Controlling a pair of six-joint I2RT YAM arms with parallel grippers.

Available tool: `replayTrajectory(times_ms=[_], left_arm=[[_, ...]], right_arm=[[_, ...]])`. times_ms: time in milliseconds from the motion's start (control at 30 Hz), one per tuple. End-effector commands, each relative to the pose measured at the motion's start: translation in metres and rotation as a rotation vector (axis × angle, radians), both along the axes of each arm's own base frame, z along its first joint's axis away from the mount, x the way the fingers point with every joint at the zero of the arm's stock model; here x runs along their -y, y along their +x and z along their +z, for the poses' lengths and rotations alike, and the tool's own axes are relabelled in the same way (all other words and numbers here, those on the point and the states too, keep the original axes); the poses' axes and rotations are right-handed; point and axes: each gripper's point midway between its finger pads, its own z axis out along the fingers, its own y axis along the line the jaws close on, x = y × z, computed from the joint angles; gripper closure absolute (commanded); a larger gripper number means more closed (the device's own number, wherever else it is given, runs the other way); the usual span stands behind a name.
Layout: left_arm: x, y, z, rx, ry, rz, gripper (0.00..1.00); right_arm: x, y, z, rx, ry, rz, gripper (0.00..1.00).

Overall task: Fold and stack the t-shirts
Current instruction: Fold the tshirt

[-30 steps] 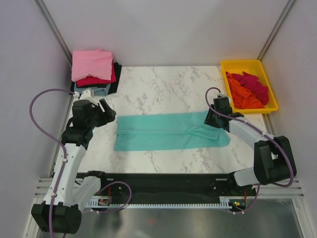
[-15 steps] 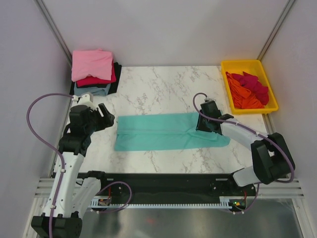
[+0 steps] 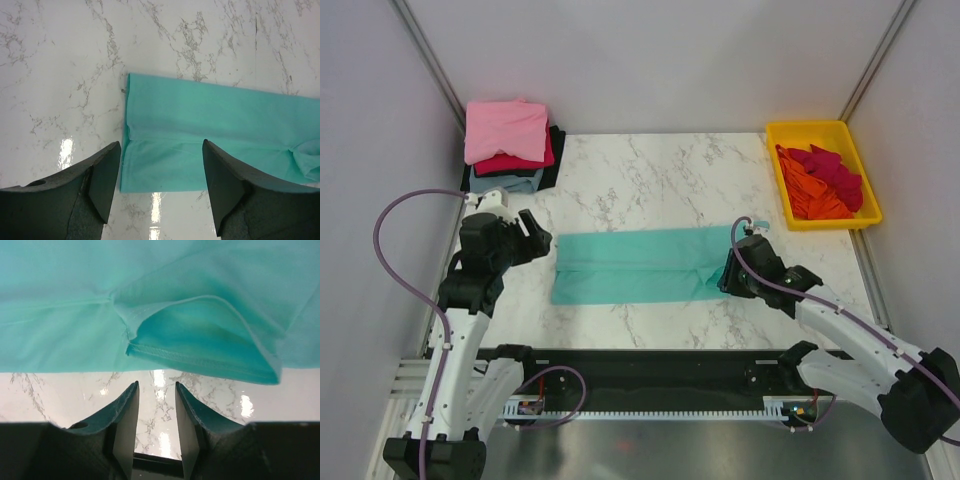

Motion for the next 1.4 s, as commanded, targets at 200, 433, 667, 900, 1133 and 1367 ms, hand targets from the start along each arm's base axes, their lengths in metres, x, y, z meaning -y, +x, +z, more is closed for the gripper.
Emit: replayTrajectory(times_ms=[200,433,667,900,1133,1367], left_arm=[[0.005,-0.001,0.002,0.016,0.026,-0.058,0.27],[0.006,-0.001,0.001,0.013,0.027,-0.061,0.27],[0.007,0.0,-0.001,0.004,0.022,-0.066,0.27],[0.004,0.005,-0.015,-0.062,0.027,-0.045,0.28],[0.039,0.029,-0.046,-0.218,-0.007,-0.11,0.31],[0.087,0.061,-0.121,-0.472,0.002,-0.155,0.3]], right_arm=[[0.035,0.101,0.084,0.229,-0.245,-0.194,0.59],[0.031,0.115,0.015,0.065,-0.229,-0.16,0.62],[0.015,0.053,-0.017,-0.006,-0.146,-0.09,0.62],[0.013,-0.002,-0.009,-0.035,-0.032,-0.077,0.61],[0.033,0.045,0.009,0.026,-0.156,-0.196,0.57],[0.038,0.086,-0.038,-0.088,-0.232,-0.23,0.58]])
